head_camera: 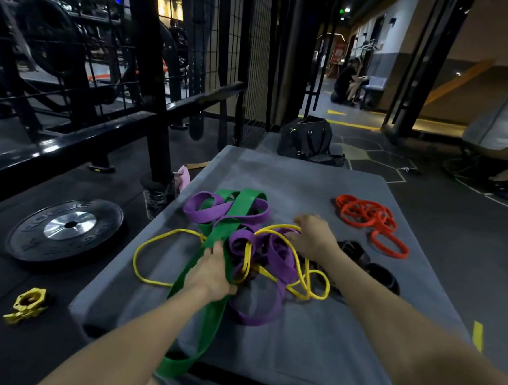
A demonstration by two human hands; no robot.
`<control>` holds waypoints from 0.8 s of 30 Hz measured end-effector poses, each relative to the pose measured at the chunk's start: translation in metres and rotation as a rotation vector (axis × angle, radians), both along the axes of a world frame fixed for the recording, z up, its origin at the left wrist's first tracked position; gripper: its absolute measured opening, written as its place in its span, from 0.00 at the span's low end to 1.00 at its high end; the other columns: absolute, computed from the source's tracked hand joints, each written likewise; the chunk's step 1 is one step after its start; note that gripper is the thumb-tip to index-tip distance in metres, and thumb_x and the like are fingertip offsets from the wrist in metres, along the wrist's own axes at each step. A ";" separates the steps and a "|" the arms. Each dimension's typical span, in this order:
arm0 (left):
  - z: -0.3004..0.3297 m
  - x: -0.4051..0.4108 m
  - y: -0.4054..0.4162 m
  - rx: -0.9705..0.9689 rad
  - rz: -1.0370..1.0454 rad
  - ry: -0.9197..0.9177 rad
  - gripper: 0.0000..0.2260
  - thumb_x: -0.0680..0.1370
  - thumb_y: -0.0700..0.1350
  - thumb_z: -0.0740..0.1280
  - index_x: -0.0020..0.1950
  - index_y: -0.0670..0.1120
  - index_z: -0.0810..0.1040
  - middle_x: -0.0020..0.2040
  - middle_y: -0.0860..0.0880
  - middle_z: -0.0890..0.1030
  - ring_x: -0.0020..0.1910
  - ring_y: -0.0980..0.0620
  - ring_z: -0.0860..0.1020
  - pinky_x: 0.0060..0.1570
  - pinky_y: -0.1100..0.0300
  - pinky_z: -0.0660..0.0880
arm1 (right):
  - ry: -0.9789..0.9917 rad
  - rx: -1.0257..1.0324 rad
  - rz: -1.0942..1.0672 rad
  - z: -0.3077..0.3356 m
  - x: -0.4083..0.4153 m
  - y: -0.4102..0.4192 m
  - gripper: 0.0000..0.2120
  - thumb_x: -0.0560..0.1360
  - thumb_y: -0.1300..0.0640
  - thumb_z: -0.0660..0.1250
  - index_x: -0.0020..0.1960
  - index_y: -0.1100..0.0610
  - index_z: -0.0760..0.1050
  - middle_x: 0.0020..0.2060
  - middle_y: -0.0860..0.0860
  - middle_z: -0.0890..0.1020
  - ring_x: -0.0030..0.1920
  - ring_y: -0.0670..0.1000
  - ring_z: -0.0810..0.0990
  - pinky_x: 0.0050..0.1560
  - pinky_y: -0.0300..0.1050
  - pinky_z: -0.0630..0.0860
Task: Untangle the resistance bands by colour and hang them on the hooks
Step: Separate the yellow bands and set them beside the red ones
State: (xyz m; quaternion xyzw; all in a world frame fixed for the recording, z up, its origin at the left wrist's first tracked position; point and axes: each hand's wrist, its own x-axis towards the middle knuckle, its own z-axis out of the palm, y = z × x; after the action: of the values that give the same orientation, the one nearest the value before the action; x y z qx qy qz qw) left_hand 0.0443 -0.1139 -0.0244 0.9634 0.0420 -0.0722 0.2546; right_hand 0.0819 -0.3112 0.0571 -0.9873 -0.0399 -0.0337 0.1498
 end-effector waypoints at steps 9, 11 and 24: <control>0.021 0.022 0.040 0.097 -0.143 -0.126 0.41 0.65 0.36 0.70 0.75 0.48 0.56 0.69 0.42 0.65 0.65 0.41 0.72 0.63 0.52 0.71 | 0.078 -0.075 0.167 -0.034 0.024 0.052 0.20 0.74 0.62 0.63 0.66 0.59 0.69 0.65 0.58 0.72 0.66 0.60 0.70 0.66 0.52 0.69; 0.032 0.028 0.049 0.180 -0.244 -0.166 0.41 0.66 0.33 0.68 0.75 0.48 0.55 0.69 0.43 0.64 0.65 0.42 0.72 0.63 0.52 0.71 | 0.112 -0.150 0.192 -0.040 0.030 0.057 0.21 0.76 0.59 0.63 0.68 0.59 0.66 0.67 0.58 0.71 0.67 0.60 0.69 0.69 0.54 0.65; 0.054 0.057 0.056 0.645 -0.402 -0.287 0.35 0.70 0.50 0.72 0.74 0.52 0.60 0.74 0.50 0.57 0.72 0.47 0.61 0.70 0.53 0.58 | 0.165 -0.175 0.169 -0.051 0.034 0.043 0.18 0.81 0.48 0.51 0.69 0.49 0.67 0.64 0.58 0.69 0.67 0.61 0.66 0.70 0.55 0.61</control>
State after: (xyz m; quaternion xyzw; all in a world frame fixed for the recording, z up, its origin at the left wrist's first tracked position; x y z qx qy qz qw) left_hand 0.1015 -0.0579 0.0293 0.9832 -0.1626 0.0316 -0.0765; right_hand 0.1156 -0.2686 0.0060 -0.9892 -0.1131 0.0641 0.0682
